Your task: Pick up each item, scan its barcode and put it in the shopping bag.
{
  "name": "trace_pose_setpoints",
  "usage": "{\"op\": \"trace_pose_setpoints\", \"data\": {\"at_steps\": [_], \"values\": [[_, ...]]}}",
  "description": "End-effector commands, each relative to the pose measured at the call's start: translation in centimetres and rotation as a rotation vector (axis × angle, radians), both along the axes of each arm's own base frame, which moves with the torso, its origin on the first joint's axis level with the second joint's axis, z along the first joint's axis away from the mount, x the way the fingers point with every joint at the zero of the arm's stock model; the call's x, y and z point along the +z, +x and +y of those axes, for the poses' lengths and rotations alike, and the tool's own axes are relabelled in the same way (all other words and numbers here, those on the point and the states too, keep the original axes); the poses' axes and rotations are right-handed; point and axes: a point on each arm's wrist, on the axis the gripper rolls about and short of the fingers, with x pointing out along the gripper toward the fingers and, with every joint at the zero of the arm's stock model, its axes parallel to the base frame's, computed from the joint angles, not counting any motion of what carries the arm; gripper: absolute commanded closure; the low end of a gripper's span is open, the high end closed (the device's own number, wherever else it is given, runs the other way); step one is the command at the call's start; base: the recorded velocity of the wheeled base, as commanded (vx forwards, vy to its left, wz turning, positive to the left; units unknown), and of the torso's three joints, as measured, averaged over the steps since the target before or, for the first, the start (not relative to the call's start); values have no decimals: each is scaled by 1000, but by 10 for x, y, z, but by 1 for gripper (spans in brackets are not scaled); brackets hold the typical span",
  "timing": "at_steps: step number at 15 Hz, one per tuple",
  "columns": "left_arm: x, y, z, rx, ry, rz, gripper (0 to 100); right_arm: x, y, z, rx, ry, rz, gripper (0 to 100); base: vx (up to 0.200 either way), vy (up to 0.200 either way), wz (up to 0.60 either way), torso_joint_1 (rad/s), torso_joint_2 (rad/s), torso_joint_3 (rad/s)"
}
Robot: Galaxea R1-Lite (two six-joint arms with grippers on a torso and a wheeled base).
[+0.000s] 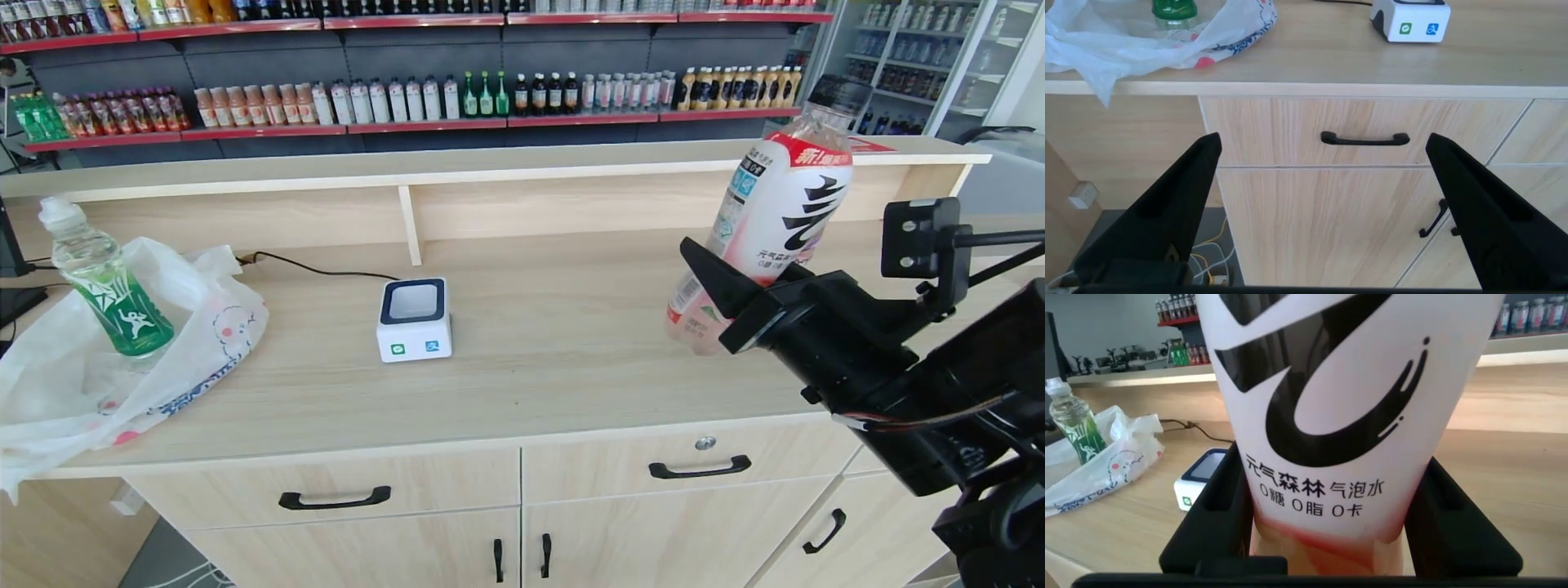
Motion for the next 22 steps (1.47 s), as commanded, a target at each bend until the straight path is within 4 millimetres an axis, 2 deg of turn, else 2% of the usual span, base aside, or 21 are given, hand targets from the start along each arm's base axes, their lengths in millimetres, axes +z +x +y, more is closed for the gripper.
{"op": "trace_pose_setpoints", "data": {"at_steps": [1, 14, 22], "values": [[0, 0, 0, 2, -2, 0, 0, 0, 0, -1, -1, -1, 1, 100, 0, 200, 0, -7, 2, 2], [0, 0, 0, 2, -12, -2, 0, 5, 1, 0, 1, 15, -14, 100, 0, 200, 0, 1, 2, 1], [0, 0, 0, 2, -12, -2, 0, 6, 2, -1, -6, 13, -17, 100, 0, 0, 0, 0, 0, 0]]}}
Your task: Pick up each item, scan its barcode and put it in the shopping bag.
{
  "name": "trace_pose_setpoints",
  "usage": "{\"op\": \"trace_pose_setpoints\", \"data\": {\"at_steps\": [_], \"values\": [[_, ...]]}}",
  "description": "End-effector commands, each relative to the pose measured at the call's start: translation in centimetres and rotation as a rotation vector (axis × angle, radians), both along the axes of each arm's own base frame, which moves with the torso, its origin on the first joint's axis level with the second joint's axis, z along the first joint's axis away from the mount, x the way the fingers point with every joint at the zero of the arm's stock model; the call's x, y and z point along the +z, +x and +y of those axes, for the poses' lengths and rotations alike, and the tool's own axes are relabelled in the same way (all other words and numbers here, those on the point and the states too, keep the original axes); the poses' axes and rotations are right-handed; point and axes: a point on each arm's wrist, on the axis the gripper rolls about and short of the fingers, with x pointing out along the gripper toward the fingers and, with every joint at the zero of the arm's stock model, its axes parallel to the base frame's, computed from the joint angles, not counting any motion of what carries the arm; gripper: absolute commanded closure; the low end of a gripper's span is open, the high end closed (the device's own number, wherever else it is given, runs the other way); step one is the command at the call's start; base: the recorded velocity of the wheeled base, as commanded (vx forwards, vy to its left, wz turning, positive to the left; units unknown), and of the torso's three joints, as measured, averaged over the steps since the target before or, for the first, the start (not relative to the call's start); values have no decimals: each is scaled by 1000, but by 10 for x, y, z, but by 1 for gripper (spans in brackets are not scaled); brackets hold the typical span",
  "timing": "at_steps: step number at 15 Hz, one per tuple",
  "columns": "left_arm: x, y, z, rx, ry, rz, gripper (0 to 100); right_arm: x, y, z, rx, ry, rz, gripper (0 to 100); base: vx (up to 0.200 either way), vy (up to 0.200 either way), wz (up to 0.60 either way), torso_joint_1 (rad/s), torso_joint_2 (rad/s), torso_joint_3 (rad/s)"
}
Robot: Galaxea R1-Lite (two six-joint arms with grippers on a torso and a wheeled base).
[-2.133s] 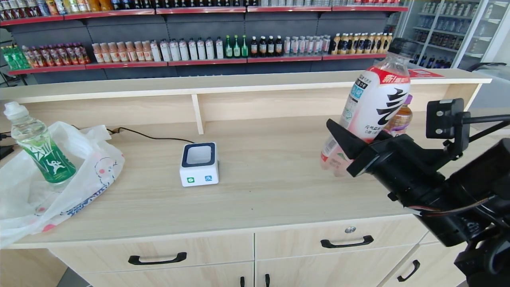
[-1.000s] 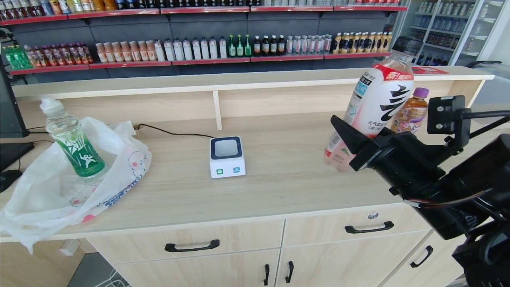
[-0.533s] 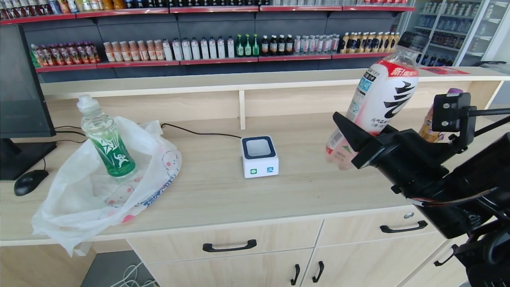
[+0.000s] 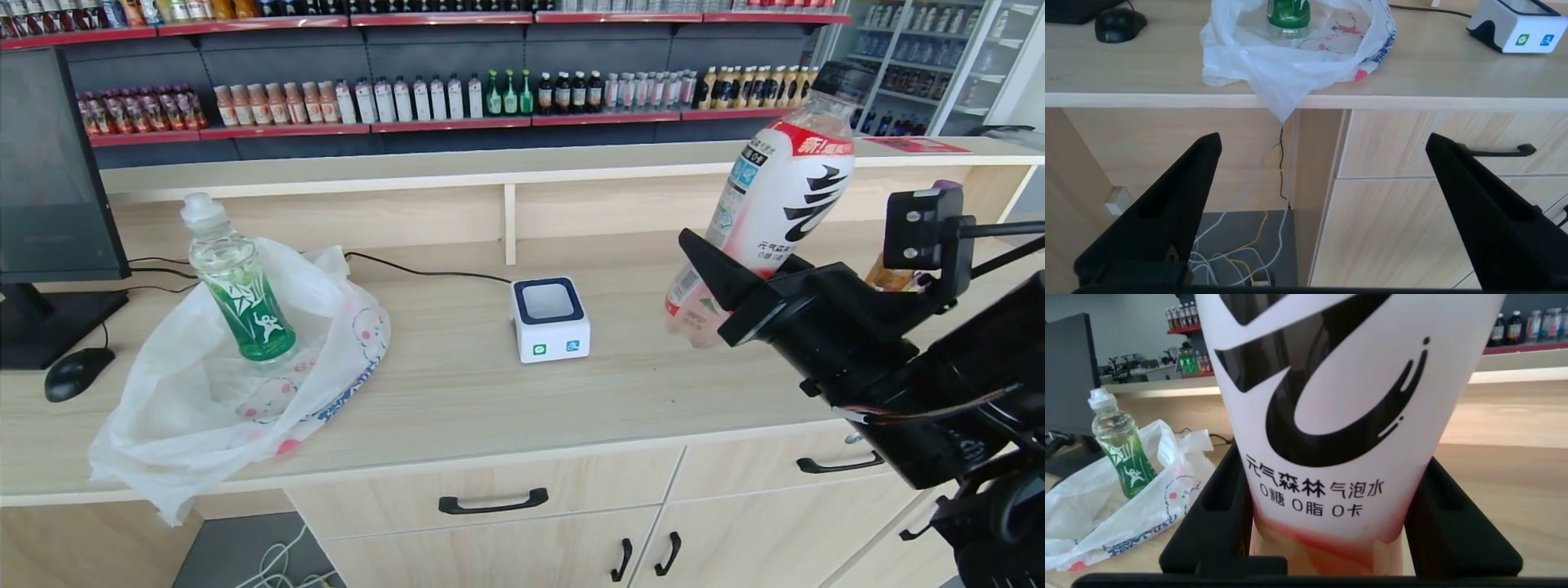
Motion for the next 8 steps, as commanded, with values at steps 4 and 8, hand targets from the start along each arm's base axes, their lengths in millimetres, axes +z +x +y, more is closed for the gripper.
{"op": "trace_pose_setpoints", "data": {"at_steps": [4, 8], "values": [[0, 0, 0, 1, 1, -1, 0, 13, 36, -1, 13, -71, -127, 100, 0, 0, 0, 0, 0, 0], [0, 0, 0, 1, 1, -1, 0, 5, 62, 6, 26, -127, -153, 100, 0, 0, 0, 0, 0, 0]]}}
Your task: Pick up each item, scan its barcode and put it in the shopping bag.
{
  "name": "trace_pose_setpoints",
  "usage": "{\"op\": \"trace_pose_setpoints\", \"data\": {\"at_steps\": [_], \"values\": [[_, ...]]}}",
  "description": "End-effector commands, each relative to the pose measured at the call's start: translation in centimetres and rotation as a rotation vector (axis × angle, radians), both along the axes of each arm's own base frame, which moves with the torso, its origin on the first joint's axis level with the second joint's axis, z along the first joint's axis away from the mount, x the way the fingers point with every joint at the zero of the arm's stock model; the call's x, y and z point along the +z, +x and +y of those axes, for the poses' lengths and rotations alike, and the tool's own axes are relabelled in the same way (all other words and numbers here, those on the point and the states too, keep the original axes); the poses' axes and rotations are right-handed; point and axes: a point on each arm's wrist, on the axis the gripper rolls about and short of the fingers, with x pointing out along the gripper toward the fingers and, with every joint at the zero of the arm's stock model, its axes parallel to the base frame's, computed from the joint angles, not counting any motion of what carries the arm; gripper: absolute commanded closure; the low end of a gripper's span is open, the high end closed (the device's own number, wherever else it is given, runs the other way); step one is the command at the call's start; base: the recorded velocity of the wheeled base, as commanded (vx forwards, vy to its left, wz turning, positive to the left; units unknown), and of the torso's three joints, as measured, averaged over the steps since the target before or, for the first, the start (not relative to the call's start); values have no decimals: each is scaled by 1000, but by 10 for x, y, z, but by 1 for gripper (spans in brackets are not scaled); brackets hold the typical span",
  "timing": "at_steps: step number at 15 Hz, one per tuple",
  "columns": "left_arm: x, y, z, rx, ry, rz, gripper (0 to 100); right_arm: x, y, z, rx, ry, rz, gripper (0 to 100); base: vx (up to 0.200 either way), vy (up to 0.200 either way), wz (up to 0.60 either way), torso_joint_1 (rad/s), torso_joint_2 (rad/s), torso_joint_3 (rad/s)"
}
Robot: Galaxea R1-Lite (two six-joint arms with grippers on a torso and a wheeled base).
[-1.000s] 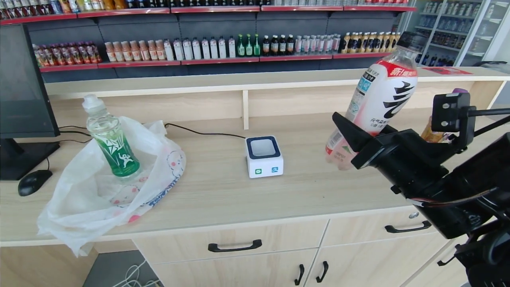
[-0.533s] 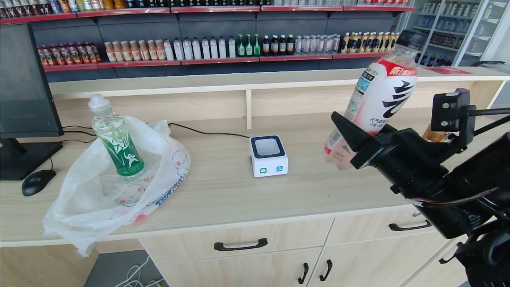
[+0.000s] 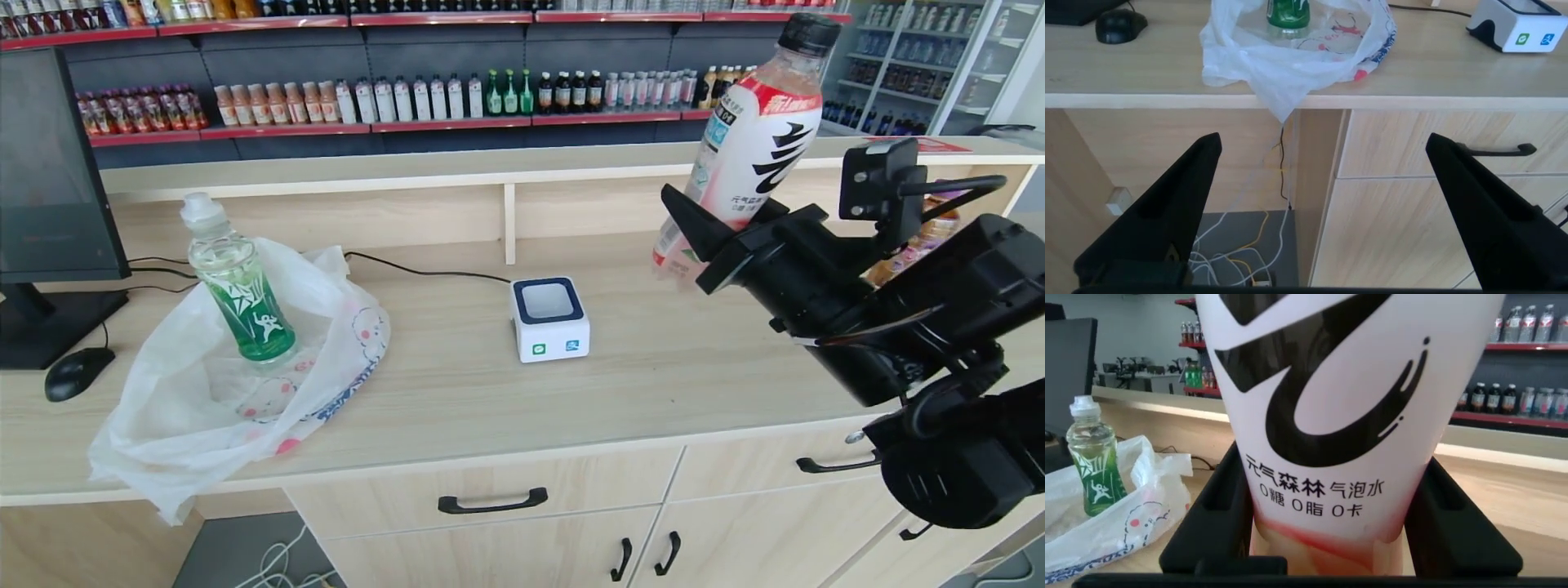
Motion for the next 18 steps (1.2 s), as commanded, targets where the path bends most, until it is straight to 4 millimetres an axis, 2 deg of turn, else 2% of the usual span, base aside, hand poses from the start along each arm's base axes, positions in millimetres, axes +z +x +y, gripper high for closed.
{"op": "trace_pose_setpoints", "data": {"at_steps": [1, 4, 7, 18], "values": [[0, 0, 0, 0, -1, -1, 0, -16, 18, 6, 11, -42, 19, 100, 0, 0, 0, 0, 0, 0], [0, 0, 0, 0, -1, -1, 0, -19, 33, 2, 47, -130, -41, 100, 0, 0, 0, 0, 0, 0], [0, 0, 0, 0, -3, -1, 0, -20, 40, 4, 51, -162, -73, 100, 0, 0, 0, 0, 0, 0], [0, 0, 0, 0, -3, -1, 0, -19, 40, 3, 45, -166, -79, 100, 0, 0, 0, 0, 0, 0]]}}
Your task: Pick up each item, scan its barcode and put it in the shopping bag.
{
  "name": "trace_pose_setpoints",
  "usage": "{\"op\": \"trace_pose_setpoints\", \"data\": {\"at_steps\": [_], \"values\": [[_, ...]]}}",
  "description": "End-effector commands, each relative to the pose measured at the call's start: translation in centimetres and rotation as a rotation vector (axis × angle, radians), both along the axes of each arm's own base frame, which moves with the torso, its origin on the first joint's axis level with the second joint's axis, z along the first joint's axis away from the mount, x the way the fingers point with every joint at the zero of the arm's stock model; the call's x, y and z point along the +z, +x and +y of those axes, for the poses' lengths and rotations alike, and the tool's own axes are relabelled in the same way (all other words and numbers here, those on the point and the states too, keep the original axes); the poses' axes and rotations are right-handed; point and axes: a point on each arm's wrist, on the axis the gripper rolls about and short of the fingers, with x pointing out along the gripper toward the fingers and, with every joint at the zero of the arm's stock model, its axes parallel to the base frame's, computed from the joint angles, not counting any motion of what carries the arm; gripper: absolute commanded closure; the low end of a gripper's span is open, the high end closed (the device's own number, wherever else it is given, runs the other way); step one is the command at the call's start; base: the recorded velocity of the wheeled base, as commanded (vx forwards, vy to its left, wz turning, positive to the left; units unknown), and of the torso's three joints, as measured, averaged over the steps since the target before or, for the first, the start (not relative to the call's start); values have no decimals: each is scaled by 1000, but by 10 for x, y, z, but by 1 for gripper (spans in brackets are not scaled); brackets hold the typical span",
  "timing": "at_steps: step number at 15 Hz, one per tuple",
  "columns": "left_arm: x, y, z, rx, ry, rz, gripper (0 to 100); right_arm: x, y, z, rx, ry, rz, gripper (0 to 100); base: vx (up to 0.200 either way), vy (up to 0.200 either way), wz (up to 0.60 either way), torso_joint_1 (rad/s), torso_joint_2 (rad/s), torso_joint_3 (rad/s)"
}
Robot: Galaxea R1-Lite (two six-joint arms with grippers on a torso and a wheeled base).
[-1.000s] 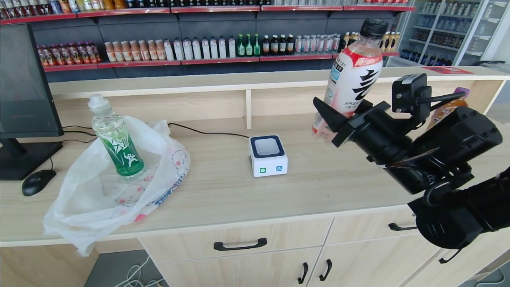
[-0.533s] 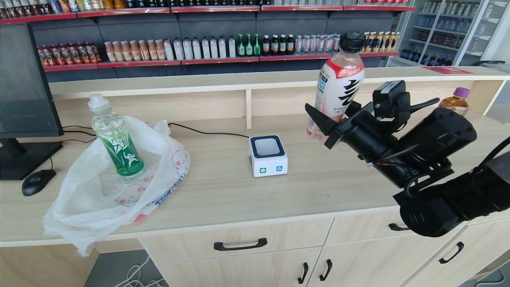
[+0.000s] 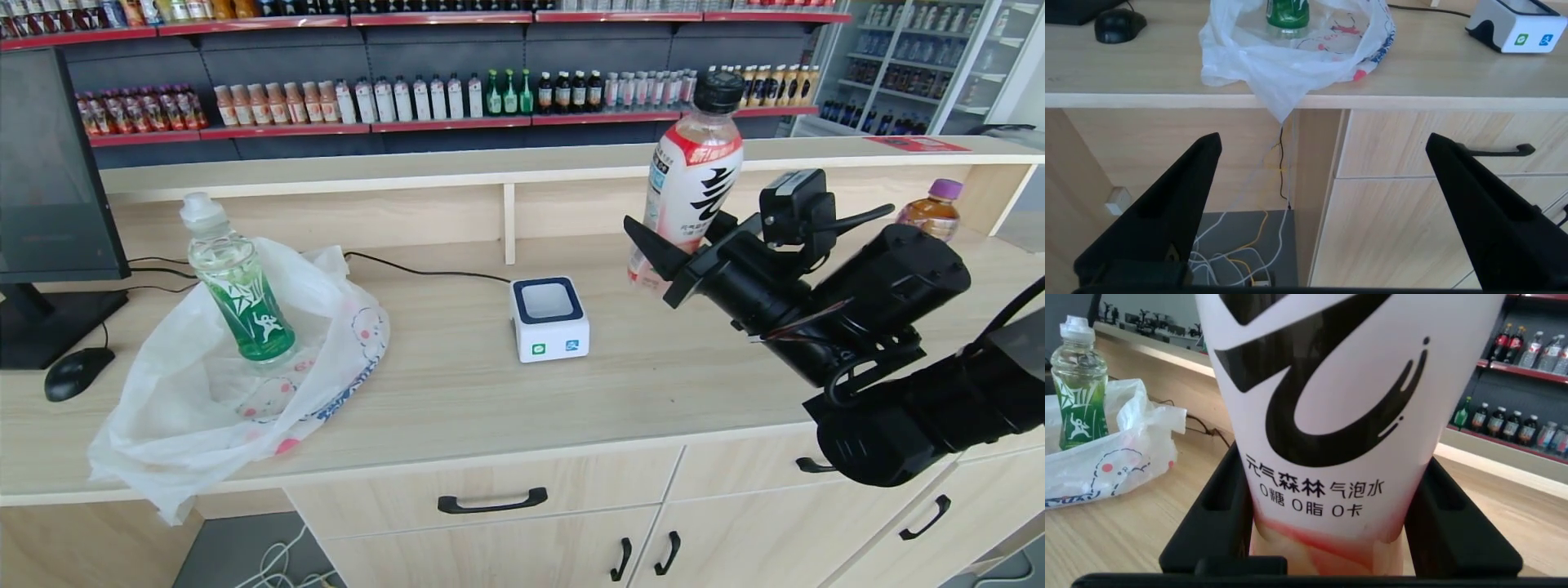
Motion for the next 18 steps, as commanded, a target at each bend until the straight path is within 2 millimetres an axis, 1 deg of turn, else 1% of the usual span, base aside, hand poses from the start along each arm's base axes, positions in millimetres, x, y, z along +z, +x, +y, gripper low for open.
{"op": "trace_pose_setpoints", "data": {"at_steps": [1, 2, 3, 9, 17, 18], "values": [[0, 0, 0, 0, 0, 0, 0, 3, -1, -1, 1, 5, -6, 100, 0, 0, 0, 0, 0, 0], [0, 0, 0, 0, -2, 0, 0, 3, -2, -1, 2, 7, -6, 100, 0, 0, 0, 0, 0, 0], [0, 0, 0, 0, -2, 0, 0, 4, -3, -1, 2, 7, -6, 100, -200, 0, 0, -2, 7, -2], [0, 0, 0, 0, 0, 0, 0, 6, -4, -2, 3, 11, -12, 100, 0, 0, 0, 0, 0, 0], [0, 0, 0, 0, -2, 0, 0, 7, -4, -2, 3, 12, -14, 100, 0, 200, 0, 4, 5, 2], [0, 0, 0, 0, -2, -2, 0, 7, -4, -2, 3, 12, -15, 100, 0, 0, 0, 0, 0, 0]]}}
